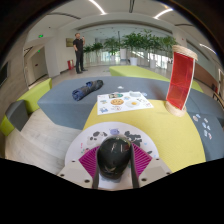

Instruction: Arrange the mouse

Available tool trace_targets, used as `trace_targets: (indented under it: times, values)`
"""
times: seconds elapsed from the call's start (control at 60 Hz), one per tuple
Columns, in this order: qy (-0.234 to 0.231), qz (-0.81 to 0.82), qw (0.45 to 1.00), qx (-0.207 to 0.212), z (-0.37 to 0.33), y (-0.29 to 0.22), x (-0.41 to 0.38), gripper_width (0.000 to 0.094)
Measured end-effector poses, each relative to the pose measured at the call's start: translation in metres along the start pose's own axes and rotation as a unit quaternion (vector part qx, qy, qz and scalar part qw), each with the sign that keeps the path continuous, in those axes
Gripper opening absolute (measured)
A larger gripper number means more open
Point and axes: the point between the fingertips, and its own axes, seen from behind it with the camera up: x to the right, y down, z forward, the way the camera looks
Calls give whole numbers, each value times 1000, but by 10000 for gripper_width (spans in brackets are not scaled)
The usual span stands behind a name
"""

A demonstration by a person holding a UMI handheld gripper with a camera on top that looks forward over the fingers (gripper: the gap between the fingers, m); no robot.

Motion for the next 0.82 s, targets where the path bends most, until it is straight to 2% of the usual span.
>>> trace_targets:
  times: [0.133,0.2,0.283,0.517,0.667,0.817]
  values:
    - [4,-22,999,-24,-16,-12,12,710]
    - [2,-35,999,-22,-38,-15,8,852]
    - [6,-56,998,7,-84,-27,-1,834]
    - [-6,-87,995,42,-206,-11,-30,842]
    - [-2,-97,993,69,-254,-5,-24,834]
    - [9,-44,996,72,-258,3,10,829]
